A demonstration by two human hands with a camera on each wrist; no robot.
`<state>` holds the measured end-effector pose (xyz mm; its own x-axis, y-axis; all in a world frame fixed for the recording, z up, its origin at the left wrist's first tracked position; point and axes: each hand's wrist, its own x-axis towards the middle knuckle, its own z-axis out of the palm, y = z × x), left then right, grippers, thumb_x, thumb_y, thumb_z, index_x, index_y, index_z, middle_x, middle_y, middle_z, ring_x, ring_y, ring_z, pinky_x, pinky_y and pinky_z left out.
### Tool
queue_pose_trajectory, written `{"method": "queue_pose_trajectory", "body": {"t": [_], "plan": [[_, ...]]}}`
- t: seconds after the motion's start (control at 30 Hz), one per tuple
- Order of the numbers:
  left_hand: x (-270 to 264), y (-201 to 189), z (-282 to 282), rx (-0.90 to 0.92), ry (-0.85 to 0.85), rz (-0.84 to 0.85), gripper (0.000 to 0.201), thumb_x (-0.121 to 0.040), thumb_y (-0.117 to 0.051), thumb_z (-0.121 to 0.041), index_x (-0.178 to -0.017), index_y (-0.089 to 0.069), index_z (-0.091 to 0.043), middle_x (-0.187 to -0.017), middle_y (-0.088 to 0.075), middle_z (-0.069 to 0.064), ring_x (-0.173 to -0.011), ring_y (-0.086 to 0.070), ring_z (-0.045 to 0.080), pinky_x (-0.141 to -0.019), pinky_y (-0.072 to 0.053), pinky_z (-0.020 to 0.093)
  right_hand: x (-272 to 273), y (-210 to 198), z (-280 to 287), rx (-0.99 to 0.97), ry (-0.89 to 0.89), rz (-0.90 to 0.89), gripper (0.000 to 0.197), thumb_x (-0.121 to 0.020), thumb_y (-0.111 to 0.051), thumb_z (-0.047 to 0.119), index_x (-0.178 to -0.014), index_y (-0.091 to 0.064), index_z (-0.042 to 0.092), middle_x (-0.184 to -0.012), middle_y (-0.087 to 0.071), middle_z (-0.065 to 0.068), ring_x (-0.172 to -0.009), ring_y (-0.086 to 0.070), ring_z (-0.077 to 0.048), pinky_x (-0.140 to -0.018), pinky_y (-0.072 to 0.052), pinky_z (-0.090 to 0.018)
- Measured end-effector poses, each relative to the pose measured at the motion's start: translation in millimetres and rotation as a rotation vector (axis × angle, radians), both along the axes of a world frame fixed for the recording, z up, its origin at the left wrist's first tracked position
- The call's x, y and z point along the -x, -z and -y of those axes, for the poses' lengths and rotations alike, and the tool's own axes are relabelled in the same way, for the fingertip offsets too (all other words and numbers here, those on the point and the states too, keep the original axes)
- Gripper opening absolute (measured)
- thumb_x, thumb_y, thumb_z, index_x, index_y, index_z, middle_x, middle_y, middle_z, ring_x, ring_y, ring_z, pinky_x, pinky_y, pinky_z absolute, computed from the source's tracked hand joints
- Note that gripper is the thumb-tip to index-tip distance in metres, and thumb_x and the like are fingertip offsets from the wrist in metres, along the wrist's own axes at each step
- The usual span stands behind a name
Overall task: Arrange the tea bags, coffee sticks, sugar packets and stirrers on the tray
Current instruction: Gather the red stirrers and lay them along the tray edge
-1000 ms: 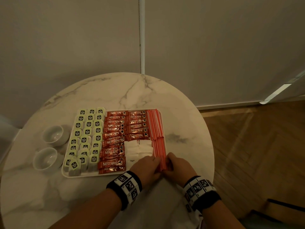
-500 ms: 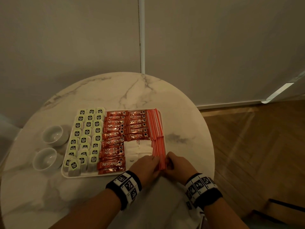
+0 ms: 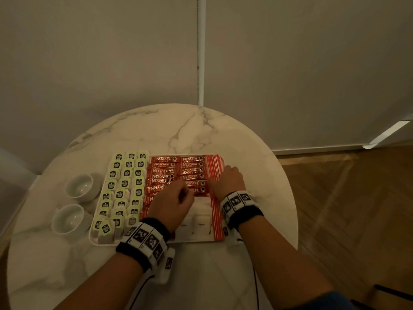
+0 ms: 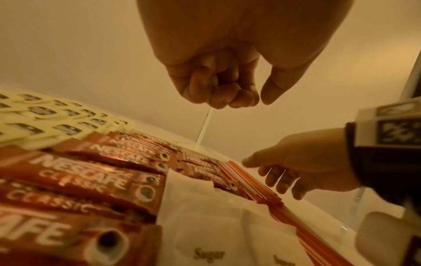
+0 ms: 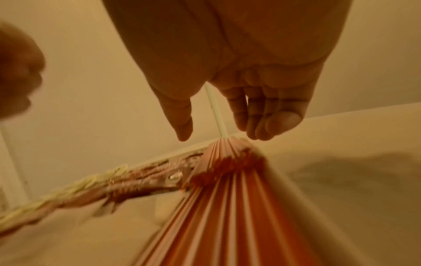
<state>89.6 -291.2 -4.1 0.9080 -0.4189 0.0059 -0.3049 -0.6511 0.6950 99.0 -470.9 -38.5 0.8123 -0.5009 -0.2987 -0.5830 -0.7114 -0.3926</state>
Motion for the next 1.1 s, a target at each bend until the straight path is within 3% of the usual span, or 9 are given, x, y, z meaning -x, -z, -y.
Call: {"method": "queue_pose_trajectory", "body": {"t": [0.1, 0.3, 0.6, 0.67, 0.8, 0.97, 1.1], "plan": [[0, -1, -9, -0.002, 0.007, 0.011, 0.014, -0.092, -0.056, -0.023, -0.079, -0.053, -0.019, -0.071, -0.056, -0.004, -0.064, -0.053, 0.013, -0.060, -0.046, 0.023, -11, 8, -8, 0.052, 0.009, -0.033, 0.067, -0.082, -0.063, 0.055, -0.124, -0.042, 0.008, -0.123, -0.046, -0.010, -0.115, -0.046, -0.027, -0.094, -0.044, -0.038], [-3, 6, -25, -0.001, 0.005, 0.015, 0.013, -0.091, -0.056, -0.024, -0.078, -0.055, -0.023, -0.070, -0.056, -0.009, -0.065, -0.053, 0.010, -0.061, -0.050, 0.028, -21, 7, -8, 0.006, 0.084, -0.053, 0.049, -0.087, -0.061, 0.039, -0.121, -0.043, 0.009, -0.121, -0.049, -0.010, -0.112, -0.051, -0.028, -0.092, -0.045, -0.040], [-9, 5, -38, -0.017, 0.000, 0.025, 0.014, -0.092, -0.057, -0.022, -0.078, -0.055, -0.024, -0.072, -0.056, -0.010, -0.066, -0.054, 0.008, -0.063, -0.050, 0.027, -28, 5, -6, -0.059, 0.166, -0.074, 0.033, -0.090, -0.056, 0.036, -0.111, -0.049, 0.012, -0.113, -0.059, -0.008, -0.102, -0.060, -0.027, -0.082, -0.048, -0.036], [-12, 6, -40, -0.031, -0.002, 0.027, 0.012, -0.092, -0.057, -0.023, -0.080, -0.055, -0.024, -0.074, -0.057, -0.010, -0.067, -0.054, 0.008, -0.064, -0.051, 0.029, -29, 4, -7, -0.063, 0.171, -0.083, 0.035, -0.090, -0.058, 0.037, -0.112, -0.049, 0.012, -0.113, -0.059, -0.007, -0.101, -0.061, -0.026, -0.078, -0.046, -0.034], [-13, 7, -42, -0.045, 0.014, 0.048, 0.012, -0.092, -0.057, -0.024, -0.081, -0.056, -0.022, -0.073, -0.056, -0.010, -0.065, -0.052, 0.008, -0.063, -0.050, 0.028, -30, 6, -9, -0.060, 0.156, -0.092, 0.053, -0.079, -0.067, 0.050, -0.115, -0.050, 0.013, -0.108, -0.059, -0.006, -0.096, -0.063, -0.025, -0.081, -0.052, -0.036], [-11, 8, -43, -0.051, 0.013, 0.053, 0.011, -0.092, -0.057, -0.023, -0.081, -0.056, -0.022, -0.073, -0.055, -0.011, -0.065, -0.051, 0.005, -0.062, -0.047, 0.024, -31, 3, -8, -0.037, 0.163, -0.077, 0.027, -0.088, -0.059, 0.033, -0.103, -0.054, 0.012, -0.101, -0.062, -0.005, -0.079, -0.059, -0.022, -0.069, -0.050, -0.032], [-11, 8, -43, -0.056, 0.010, 0.040, 0.012, -0.092, -0.057, -0.022, -0.080, -0.055, -0.023, -0.072, -0.054, -0.012, -0.065, -0.050, 0.004, -0.061, -0.045, 0.022, -32, 1, -5, -0.024, 0.147, -0.086, 0.014, -0.092, -0.053, 0.026, -0.094, -0.053, 0.012, -0.095, -0.062, -0.004, -0.078, -0.060, -0.022, -0.066, -0.047, -0.029]]}}
